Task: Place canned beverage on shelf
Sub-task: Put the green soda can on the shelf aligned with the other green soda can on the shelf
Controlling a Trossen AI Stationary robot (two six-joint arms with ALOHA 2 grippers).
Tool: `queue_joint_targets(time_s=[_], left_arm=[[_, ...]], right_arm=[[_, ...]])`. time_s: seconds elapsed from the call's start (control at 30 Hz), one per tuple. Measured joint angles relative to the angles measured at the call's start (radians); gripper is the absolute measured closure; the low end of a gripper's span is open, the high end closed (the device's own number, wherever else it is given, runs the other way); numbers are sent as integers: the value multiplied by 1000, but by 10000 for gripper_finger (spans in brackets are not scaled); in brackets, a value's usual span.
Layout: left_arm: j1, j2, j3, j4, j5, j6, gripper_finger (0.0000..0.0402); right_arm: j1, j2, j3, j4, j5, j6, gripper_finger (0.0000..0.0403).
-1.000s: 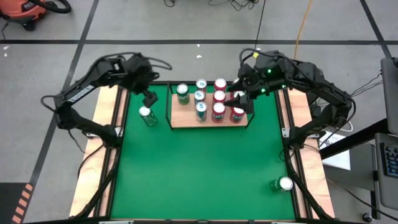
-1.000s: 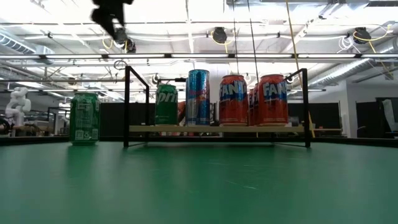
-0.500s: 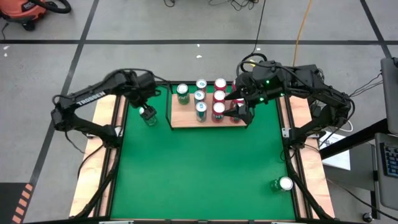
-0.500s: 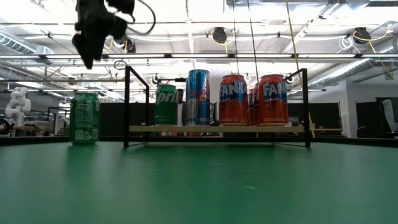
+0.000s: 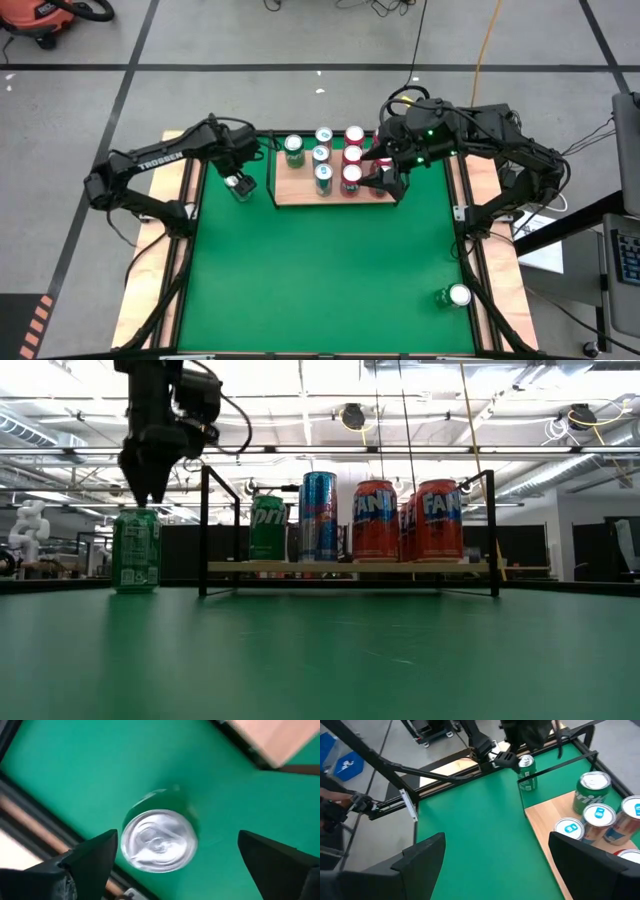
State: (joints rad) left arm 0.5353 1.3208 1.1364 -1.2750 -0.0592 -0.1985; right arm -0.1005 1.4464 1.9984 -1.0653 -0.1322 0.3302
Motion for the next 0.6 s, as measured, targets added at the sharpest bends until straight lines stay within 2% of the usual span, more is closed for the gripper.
queue_joint_targets(time_s=[0.2,0.33,0.6], left_arm=[[29,0,-62,41,-31,27,6],[47,-1,-129,118,26,66,6],[54,-1,-208,148,56,66,14]], right_arm=[[0,0,0,0,5,2,57],[0,5,0,0,12,0,57],[0,5,0,0,36,4,57]])
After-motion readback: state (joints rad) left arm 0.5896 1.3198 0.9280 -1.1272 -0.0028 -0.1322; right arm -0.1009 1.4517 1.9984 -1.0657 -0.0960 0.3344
